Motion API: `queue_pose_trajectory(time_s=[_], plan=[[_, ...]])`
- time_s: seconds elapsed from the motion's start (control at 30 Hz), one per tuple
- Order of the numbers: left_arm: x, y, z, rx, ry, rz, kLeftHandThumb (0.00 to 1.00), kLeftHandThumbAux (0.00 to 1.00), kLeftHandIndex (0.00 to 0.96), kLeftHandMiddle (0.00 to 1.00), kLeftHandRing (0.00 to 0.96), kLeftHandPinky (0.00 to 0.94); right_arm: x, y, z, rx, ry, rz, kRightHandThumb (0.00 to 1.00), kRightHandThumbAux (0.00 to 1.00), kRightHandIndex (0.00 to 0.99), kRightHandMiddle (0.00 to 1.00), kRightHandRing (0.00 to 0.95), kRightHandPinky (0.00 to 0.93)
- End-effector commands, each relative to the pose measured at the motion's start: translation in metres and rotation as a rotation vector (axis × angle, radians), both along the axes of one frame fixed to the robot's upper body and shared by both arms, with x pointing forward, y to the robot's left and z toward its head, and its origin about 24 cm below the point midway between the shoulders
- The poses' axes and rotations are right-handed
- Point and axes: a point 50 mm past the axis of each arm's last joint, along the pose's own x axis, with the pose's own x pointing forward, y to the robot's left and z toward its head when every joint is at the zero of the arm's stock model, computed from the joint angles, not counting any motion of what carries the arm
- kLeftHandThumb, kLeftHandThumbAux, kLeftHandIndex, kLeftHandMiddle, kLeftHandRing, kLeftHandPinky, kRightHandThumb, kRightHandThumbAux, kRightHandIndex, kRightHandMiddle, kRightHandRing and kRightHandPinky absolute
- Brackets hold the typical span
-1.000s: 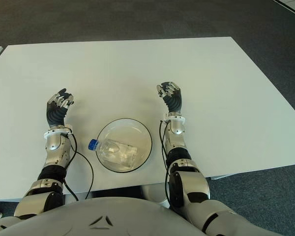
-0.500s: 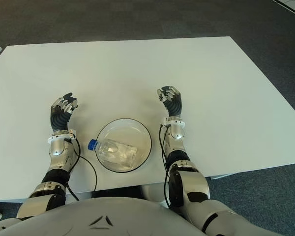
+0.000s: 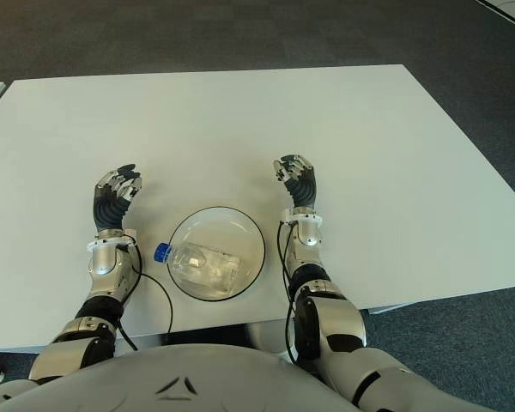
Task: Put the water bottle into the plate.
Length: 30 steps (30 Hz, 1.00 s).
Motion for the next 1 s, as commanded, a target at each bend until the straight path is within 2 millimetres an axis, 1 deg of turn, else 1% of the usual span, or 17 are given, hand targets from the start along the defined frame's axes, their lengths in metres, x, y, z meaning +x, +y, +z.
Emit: queue_pose_trajectory(time_s=[0.03, 0.5, 0.6, 0.83, 1.0], plan=[[-0.001, 0.001, -0.001, 0.029, 0.007, -0.001, 0.693, 0.717, 0.431, 0.513, 0.506, 0.489, 0.003, 0.0, 0.0, 0.013, 0.012, -0.01, 0.688, 0.733, 0.432, 0.607, 0.585, 0.578], [0.0, 0.001, 0.006, 0.057, -0.04, -0.023, 0.693, 0.715, 0.431, 0.503, 0.499, 0.485, 0.006, 0.0, 0.006, -0.016, -0.025, 0.006, 0.687, 0.731, 0.433, 0.607, 0.59, 0.587], [0.0, 0.001, 0.008, 0.056, -0.059, -0.033, 0.694, 0.714, 0.431, 0.504, 0.501, 0.498, 0.008, -0.001, 0.008, -0.028, -0.028, 0.015, 0.689, 0.731, 0.433, 0.605, 0.589, 0.587], [0.0, 0.003, 0.011, 0.069, -0.079, -0.038, 0.695, 0.715, 0.431, 0.5, 0.501, 0.498, 0.01, 0.003, 0.013, -0.05, -0.049, 0.029, 0.699, 0.727, 0.434, 0.586, 0.578, 0.589], [0.0, 0.006, 0.014, 0.082, -0.092, -0.047, 0.695, 0.715, 0.43, 0.494, 0.497, 0.494, 0.012, 0.003, 0.012, -0.085, -0.026, 0.039, 0.704, 0.726, 0.434, 0.574, 0.583, 0.606]])
